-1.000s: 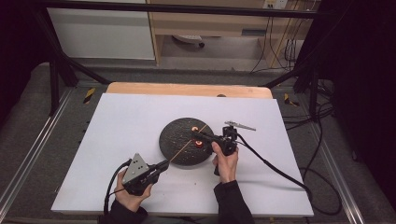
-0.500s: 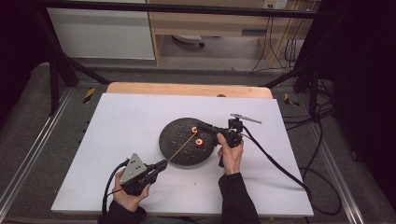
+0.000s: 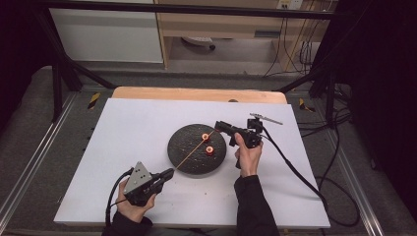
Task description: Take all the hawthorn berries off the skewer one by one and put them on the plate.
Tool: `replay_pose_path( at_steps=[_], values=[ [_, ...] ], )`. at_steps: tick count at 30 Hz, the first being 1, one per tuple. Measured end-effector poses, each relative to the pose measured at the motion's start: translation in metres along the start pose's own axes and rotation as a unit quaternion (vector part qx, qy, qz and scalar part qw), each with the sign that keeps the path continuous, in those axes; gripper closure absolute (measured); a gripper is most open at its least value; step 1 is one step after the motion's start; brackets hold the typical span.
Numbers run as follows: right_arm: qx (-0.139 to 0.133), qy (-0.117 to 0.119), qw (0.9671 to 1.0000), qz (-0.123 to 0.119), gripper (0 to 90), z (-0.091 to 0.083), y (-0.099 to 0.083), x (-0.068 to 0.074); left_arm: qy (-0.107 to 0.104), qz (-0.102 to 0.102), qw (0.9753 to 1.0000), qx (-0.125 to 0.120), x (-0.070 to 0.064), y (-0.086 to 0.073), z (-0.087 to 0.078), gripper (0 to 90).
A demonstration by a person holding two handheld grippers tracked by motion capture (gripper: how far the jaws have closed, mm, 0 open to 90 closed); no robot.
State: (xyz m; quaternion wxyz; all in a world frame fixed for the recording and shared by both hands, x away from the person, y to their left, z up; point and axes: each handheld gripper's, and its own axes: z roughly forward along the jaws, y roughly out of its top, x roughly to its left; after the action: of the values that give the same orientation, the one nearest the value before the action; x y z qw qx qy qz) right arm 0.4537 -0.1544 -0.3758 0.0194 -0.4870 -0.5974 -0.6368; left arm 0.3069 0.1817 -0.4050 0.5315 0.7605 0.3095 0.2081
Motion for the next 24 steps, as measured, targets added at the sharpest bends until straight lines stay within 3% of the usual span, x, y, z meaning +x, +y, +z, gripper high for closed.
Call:
replay_pose_path(
  at_steps=[4,8,15,24],
  values=[
    [-0.004,-0.011,0.9999,-0.001,68.1,-0.007,0.005,-0.003,0.005,-0.005,1.0,-0.001,0.004,0.0,-0.002,88.3],
    [0.005,-0.014,0.9998,-0.01,68.0,-0.006,-0.001,-0.002,0.011,-0.015,0.9998,-0.006,0.01,0.001,-0.005,88.2],
    [0.053,-0.012,0.9984,-0.018,67.9,0.016,-0.038,-0.002,0.021,-0.03,0.9993,0.0,0.021,-0.002,-0.005,88.3],
    [0.122,-0.036,0.9913,-0.034,67.4,0.037,-0.081,-0.011,0.021,-0.03,0.9993,0.009,0.021,-0.004,-0.001,88.2]
  ],
)
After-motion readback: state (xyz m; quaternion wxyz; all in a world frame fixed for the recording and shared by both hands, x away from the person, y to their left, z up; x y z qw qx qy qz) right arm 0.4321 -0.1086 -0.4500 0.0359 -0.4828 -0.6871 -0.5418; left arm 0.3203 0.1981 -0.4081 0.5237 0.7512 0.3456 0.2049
